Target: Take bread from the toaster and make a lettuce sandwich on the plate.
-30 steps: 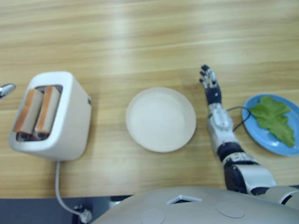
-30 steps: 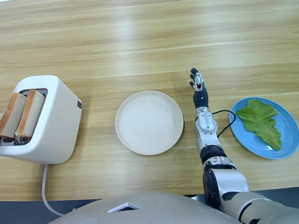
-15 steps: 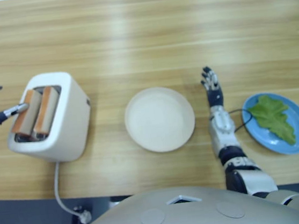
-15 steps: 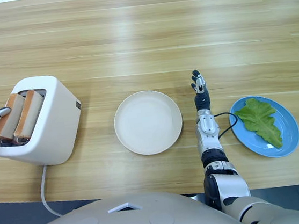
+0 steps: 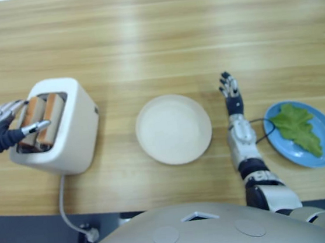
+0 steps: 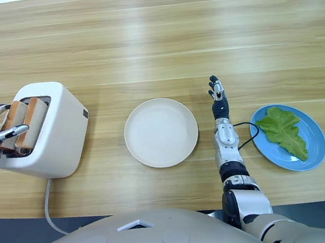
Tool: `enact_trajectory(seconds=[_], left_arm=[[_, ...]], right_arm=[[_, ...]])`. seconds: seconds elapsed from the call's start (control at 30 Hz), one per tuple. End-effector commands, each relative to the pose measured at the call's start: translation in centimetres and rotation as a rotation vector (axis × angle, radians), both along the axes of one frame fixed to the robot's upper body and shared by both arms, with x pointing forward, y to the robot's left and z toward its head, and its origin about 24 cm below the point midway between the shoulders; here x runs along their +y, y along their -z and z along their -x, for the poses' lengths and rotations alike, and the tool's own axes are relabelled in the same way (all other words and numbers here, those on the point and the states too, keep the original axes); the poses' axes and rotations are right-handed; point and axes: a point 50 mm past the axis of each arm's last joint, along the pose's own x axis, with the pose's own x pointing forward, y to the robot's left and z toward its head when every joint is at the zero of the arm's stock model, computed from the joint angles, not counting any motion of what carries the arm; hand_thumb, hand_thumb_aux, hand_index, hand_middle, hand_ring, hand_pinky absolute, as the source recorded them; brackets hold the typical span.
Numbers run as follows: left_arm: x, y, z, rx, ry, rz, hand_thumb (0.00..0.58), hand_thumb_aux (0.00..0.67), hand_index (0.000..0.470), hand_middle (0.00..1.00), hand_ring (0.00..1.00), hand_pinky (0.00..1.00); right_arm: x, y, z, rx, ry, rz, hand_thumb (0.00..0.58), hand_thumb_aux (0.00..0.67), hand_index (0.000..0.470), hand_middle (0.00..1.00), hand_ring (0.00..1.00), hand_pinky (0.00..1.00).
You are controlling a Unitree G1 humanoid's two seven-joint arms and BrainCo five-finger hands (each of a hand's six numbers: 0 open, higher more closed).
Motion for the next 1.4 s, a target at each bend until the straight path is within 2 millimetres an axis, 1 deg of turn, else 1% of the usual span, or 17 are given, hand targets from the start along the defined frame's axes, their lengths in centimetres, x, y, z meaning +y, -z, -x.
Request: enact_trajectory(seconds=[0.03, 0.17, 0.27, 0.47, 0.77, 0.9, 1.03, 1.2, 1.3, 1.4], left_arm=[[1.3, 0.6, 0.6, 0.063, -0.041, -0.034, 0.0, 0.0, 0.0, 0.0, 0.0, 0.0], [1.5, 1.5, 1.1, 0.118, -0.056, -0.036, 0.0, 0.0, 0.0, 0.0, 0.0, 0.0], [2.0, 1.8, 1.3, 0.144, -0.078, -0.054, 0.0, 0.0, 0.0, 0.0, 0.0, 0.0], [3.1, 1.3, 1.7, 0.147, -0.116, -0.08, 0.0, 0.0, 0.0, 0.0, 0.0, 0.0], [3.8, 0.4, 1.9, 0.12, -0.124, -0.065, 0.0, 0.0, 0.0, 0.0, 0.0, 0.0], [4.2, 0.6, 2.0, 0.128, -0.135, -0.066, 0.0, 0.0, 0.0, 0.0, 0.0, 0.0], [4.1, 0.9, 2.0, 0.139, -0.129, -0.058, 0.0, 0.0, 0.0, 0.0, 0.0, 0.0], [4.2, 1.1, 1.8, 0.14, -0.131, -0.099, 0.0, 0.0, 0.0, 0.0, 0.0, 0.0], [3.5, 1.6, 1.5, 0.151, -0.103, -0.114, 0.0, 0.0, 0.0, 0.0, 0.0, 0.0], [2.2, 1.8, 1.0, 0.137, -0.057, -0.146, 0.0, 0.0, 0.0, 0.0, 0.0, 0.0]], right_arm=[[-0.2, 0.3, 0.3, 0.02, 0.004, -0.008, 0.0, 0.0, 0.0, 0.0, 0.0, 0.0], [-0.7, 0.4, 0.6, 0.022, 0.012, -0.007, 0.0, 0.0, 0.0, 0.0, 0.0, 0.0], [-1.0, 0.3, 0.8, 0.022, 0.019, -0.004, 0.0, 0.0, 0.0, 0.0, 0.0, 0.0], [-1.4, 0.4, 1.1, 0.027, 0.028, -0.002, 0.0, 0.0, 0.0, 0.0, 0.0, 0.0], [-1.3, 0.4, 1.1, 0.026, 0.024, -0.005, 0.0, 0.0, 0.0, 0.0, 0.0, 0.0], [-1.3, 0.3, 1.1, 0.025, 0.026, -0.003, 0.0, 0.0, 0.0, 0.0, 0.0, 0.0], [-1.5, 0.3, 1.2, 0.024, 0.028, -0.001, 0.0, 0.0, 0.0, 0.0, 0.0, 0.0], [-1.5, 0.2, 1.2, 0.024, 0.028, 0.0, 0.0, 0.0, 0.0, 0.0, 0.0, 0.0], [-1.5, 0.2, 1.2, 0.023, 0.028, 0.001, 0.0, 0.0, 0.0, 0.0, 0.0, 0.0], [-1.5, 0.2, 1.3, 0.025, 0.029, 0.0, 0.0, 0.0, 0.0, 0.0, 0.0, 0.0]])
